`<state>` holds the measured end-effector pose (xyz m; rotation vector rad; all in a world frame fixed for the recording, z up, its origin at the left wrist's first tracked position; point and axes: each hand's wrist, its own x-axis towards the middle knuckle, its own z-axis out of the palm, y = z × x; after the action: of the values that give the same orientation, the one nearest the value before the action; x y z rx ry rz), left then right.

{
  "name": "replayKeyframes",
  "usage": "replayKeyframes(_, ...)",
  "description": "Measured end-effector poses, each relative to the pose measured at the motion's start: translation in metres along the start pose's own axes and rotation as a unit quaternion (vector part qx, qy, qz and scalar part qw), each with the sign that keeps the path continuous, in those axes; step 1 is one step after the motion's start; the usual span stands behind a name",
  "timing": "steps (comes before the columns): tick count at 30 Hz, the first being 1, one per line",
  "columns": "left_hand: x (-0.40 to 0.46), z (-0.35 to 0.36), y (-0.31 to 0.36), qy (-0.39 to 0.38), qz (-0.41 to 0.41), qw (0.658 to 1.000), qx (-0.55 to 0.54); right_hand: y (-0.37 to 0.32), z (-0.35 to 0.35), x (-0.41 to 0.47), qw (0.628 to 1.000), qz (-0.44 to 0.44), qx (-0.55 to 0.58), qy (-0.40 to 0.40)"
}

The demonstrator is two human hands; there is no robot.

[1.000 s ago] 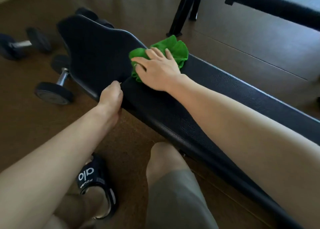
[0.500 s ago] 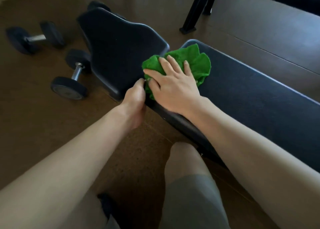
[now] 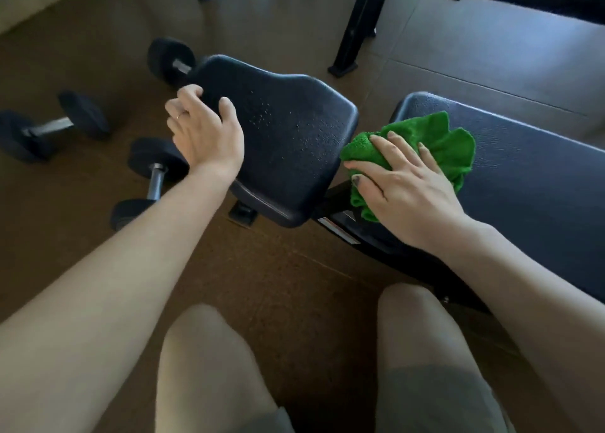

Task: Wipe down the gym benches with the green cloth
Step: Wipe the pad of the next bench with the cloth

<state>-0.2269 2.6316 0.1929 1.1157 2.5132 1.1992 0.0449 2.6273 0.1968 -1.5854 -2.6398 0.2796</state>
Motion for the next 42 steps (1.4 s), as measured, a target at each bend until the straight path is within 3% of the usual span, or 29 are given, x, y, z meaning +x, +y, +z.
replayKeyframes(2,0.021,0.003,-0.002,-0.05,-0.074,0.996,-0.009,-0.009,0.004,0.017,1.0,0.021,-0.006,0.01)
replayKeyframes(5,0.036,0.009,-0.003,-0.106,-0.161,0.974,-0.121,-0.017,0.009,0.04,0.998,0.036,-0.008,0.057)
replayKeyframes(8,0.032,0.014,-0.008,-0.111,-0.169,0.957,-0.207,-0.026,0.006,0.055,0.994,0.051,0.053,0.078)
replayKeyframes(11,0.031,0.018,-0.019,-0.111,-0.162,0.948,-0.252,-0.053,0.002,0.079,0.963,0.063,0.228,0.133)
replayKeyframes(13,0.037,0.019,-0.022,-0.088,-0.16,0.942,-0.283,-0.09,0.016,0.097,0.955,0.045,0.28,0.091)
replayKeyframes(15,0.047,0.017,-0.027,-0.051,-0.129,0.95,-0.279,-0.133,0.048,0.105,0.973,0.039,0.226,0.016)
replayKeyframes(18,0.076,0.016,-0.045,-0.045,-0.075,0.966,-0.244,-0.161,0.08,0.101,0.985,0.062,0.154,0.043)
replayKeyframes(21,0.1,0.023,-0.052,-0.071,-0.11,0.947,-0.292,-0.154,0.083,0.101,0.985,0.049,0.152,0.065)
replayKeyframes(25,0.101,0.038,-0.044,-0.034,-0.142,0.927,-0.347,-0.15,0.075,0.131,0.986,0.034,0.153,0.064)
replayKeyframes(31,0.1,0.047,-0.05,-0.023,-0.131,0.895,-0.426,-0.143,0.055,0.218,0.982,0.027,0.171,0.075)
replayKeyframes(38,0.095,0.037,-0.048,-0.04,-0.134,0.893,-0.428,-0.152,0.076,0.121,0.986,-0.052,0.129,0.091)
replayKeyframes(42,0.103,0.037,-0.057,-0.107,-0.164,0.855,-0.479,-0.15,0.072,0.14,0.987,-0.077,0.111,0.085)
